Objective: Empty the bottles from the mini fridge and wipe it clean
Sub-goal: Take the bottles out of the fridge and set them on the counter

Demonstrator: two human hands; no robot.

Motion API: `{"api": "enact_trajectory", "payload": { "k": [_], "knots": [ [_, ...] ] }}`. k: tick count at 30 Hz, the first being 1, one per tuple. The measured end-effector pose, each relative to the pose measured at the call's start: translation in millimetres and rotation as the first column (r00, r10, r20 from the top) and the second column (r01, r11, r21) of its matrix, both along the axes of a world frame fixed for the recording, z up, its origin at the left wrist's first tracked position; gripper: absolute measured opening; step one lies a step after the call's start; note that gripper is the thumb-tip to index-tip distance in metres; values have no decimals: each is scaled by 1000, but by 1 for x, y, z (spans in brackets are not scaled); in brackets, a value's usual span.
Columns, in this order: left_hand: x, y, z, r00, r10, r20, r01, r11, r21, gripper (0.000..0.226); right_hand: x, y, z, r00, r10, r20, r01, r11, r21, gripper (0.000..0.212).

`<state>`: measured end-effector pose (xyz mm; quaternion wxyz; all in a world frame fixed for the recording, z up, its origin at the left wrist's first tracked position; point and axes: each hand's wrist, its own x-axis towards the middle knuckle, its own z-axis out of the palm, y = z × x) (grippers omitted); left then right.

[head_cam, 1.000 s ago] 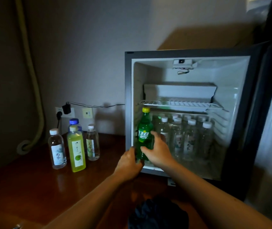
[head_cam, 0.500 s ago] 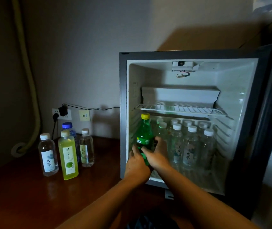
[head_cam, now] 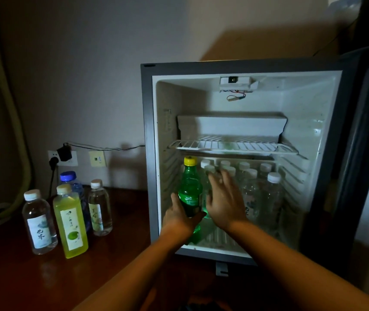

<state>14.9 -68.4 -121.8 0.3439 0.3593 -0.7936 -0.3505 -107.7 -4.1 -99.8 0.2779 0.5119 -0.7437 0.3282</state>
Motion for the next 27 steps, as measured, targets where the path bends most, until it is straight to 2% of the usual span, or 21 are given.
{"api": "enact_trajectory", "payload": {
  "k": [1, 3, 6, 8, 12, 16, 20, 23, 25, 27],
  "knots": [
    [-1, -2, 1, 1000, 5, 6, -5, 1000, -2, 80, -1, -1, 6, 999, -1, -53, 5, 997, 78, 60],
    [-2, -3, 3, 1000, 11, 28, -11, 1000, -7, 81, 2, -4, 17, 998, -2, -58, 15, 977, 212, 74],
    [0, -6, 5, 998, 35, 58, -33, 999, -30, 85, 2, -15, 27, 998, -62, -31, 68, 946, 317, 83],
    [4, -5, 5, 997, 40, 59, -38, 999, -36, 84, 2, -16, 31, 994, -100, -43, 108, 951, 290, 78],
    [8, -4, 2, 1000, 6, 12, -6, 1000, -10, 85, 5, -9, 40, 995, -95, -27, 98, 974, 203, 44],
    [12, -2, 0, 996, -64, -55, 66, 997, 37, 73, 7, -2, 38, 997, -45, 70, 24, 962, 272, 51],
    [17, -3, 0, 987, -100, -126, 115, 986, 123, 69, 6, 9, 38, 982, 5, 190, -33, 989, 145, 47],
    [16, -6, 0, 980, -112, -162, 143, 970, 196, 72, 1, 14, 40, 954, 68, 291, -107, 987, 120, 46],
    [18, -5, 0, 978, -119, -173, 158, 959, 235, 73, 0, 18, 43, 912, 117, 392, -183, 974, 134, 47],
    [19, -2, 0, 972, -124, -199, 174, 949, 262, 75, 1, 22, 44, 824, 159, 544, -271, 954, 131, 49]
  ]
}}
